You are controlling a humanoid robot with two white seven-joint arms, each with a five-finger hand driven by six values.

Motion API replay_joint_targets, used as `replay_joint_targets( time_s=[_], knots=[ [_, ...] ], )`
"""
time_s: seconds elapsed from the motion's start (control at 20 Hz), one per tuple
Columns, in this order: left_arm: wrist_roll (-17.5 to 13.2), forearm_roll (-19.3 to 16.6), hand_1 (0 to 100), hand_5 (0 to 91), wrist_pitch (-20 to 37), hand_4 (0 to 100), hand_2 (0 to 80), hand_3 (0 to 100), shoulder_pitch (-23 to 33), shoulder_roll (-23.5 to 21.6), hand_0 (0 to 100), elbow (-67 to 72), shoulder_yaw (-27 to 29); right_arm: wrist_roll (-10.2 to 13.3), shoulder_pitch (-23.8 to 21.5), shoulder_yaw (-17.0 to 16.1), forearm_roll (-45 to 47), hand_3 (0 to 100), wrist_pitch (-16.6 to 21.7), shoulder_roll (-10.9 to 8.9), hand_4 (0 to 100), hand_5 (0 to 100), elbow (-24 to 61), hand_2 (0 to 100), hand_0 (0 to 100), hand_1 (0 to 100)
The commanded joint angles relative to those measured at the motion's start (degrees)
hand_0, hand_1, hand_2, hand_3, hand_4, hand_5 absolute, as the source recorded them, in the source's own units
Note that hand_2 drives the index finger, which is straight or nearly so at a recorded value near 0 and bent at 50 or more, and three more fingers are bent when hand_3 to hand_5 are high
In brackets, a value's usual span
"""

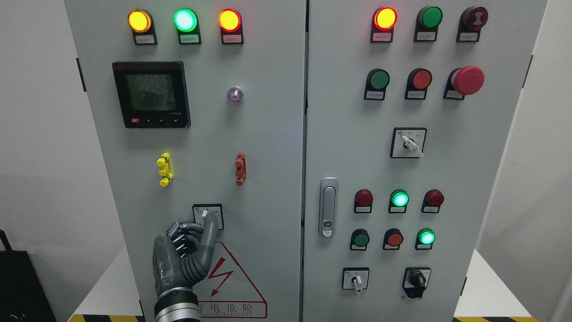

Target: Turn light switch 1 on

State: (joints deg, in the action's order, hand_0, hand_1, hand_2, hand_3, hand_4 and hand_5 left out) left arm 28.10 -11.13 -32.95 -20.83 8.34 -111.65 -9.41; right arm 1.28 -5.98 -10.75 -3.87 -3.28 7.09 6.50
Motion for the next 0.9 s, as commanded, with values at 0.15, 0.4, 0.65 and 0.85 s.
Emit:
replay_joint_targets(
  time_s=[0.15,0.4,0.65,0.85],
  knots=[
    [0.0,0.0,45,85.1,0.0,98,60.9,98,0.0,-0.1,29,-0.1,0.0,0.0,0.0,0.0,0.0,0,0.0,0.03,0,0,0.0,0,0,0],
    [0.0,0.0,44,85.1,0.0,98,61.0,98,0.0,-0.1,32,0.0,0.0,0.0,0.0,-0.1,0.0,0,0.0,-0.06,0,0,0.0,0,0,0],
    [0.0,0.1,42,85.1,0.0,98,61.1,98,0.0,-0.1,36,0.0,0.0,0.0,0.0,0.0,0.0,0,0.0,0.03,0,0,0.0,0,0,0],
    [-0.1,0.1,41,85.1,0.0,98,61.2,98,0.0,-0.1,39,-0.1,0.0,0.0,0.0,0.0,0.0,0,0.0,0.03,0,0,0.0,0,0,0]
  ],
)
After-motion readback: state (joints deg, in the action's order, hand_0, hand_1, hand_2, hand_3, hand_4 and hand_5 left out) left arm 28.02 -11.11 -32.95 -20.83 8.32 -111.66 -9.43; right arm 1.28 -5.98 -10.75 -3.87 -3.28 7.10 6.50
